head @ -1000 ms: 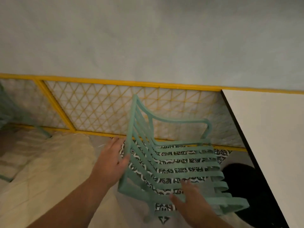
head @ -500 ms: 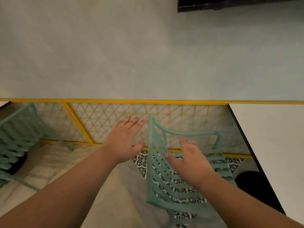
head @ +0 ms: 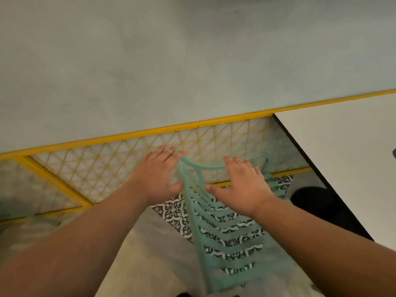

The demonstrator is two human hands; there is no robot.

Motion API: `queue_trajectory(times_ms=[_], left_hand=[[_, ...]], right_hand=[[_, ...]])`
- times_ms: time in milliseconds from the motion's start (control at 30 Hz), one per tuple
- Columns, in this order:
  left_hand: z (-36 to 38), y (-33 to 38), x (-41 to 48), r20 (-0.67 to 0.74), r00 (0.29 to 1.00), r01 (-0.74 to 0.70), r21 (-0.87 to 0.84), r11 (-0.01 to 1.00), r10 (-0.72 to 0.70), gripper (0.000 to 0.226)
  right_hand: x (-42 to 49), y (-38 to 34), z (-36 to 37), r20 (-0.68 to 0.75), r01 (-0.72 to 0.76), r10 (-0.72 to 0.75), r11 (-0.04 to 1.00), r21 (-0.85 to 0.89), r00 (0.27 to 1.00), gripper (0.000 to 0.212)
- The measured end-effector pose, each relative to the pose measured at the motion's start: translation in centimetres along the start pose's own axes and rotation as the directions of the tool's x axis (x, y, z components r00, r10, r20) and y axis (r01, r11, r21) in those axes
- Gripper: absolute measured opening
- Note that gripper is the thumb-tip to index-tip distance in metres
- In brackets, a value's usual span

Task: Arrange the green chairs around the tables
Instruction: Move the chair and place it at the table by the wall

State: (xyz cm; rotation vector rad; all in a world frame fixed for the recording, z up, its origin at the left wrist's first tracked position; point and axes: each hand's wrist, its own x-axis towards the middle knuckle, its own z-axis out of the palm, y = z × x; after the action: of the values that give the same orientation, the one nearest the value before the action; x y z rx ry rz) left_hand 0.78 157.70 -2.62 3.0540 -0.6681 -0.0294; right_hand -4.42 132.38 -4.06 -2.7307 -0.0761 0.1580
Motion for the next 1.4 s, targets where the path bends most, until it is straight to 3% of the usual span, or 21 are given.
queue_trajectory(times_ms=[300,567,700,800,967,1167,1400], left_hand=[[1.6,-6.5,8.1,0.045,0.931,-0.362,0.014,0.932,0.361,0.092],[4.0,-5.7,11.9,0.075,0.873,-0.481,-0.035,0.876,0.482,0.092],[6.3,-5.2,12.9,0.098,0.803,-0.585,-0.058,0.809,0.588,0.090],[7.0,-5.5,14.9,0.123,0.742,-0.656,-0.068,0.752,0.659,0.091],[6.4,-5.9,21.0,0.092,0.587,-0.806,-0.029,0.592,0.804,0.092],[8.7,-8.2,22.4,0.149,0.444,-0.886,-0.075,0.457,0.884,0.090],[15.1,-10.8,21.2,0.310,0.442,-0.872,-0.072,0.485,0.841,0.084]], right_hand=[[-0.2,-3.7,3.5,-0.055,-0.357,0.363,0.929,0.099,0.930,0.118],[-3.5,-2.7,4.9,-0.105,-0.521,0.539,0.839,0.157,0.836,0.116],[-4.2,-3.1,7.0,-0.112,-0.597,0.613,0.789,0.146,0.782,0.117],[-4.3,-3.8,8.1,-0.148,-0.672,0.689,0.725,0.154,0.709,0.118],[-2.5,-6.5,9.5,-0.237,-0.810,0.830,0.550,0.202,0.504,0.115],[0.3,-11.9,14.4,-0.183,-0.892,0.923,0.377,0.249,0.339,0.113],[-0.5,-14.4,21.6,-0.029,-0.945,0.967,0.255,0.203,0.255,0.103]])
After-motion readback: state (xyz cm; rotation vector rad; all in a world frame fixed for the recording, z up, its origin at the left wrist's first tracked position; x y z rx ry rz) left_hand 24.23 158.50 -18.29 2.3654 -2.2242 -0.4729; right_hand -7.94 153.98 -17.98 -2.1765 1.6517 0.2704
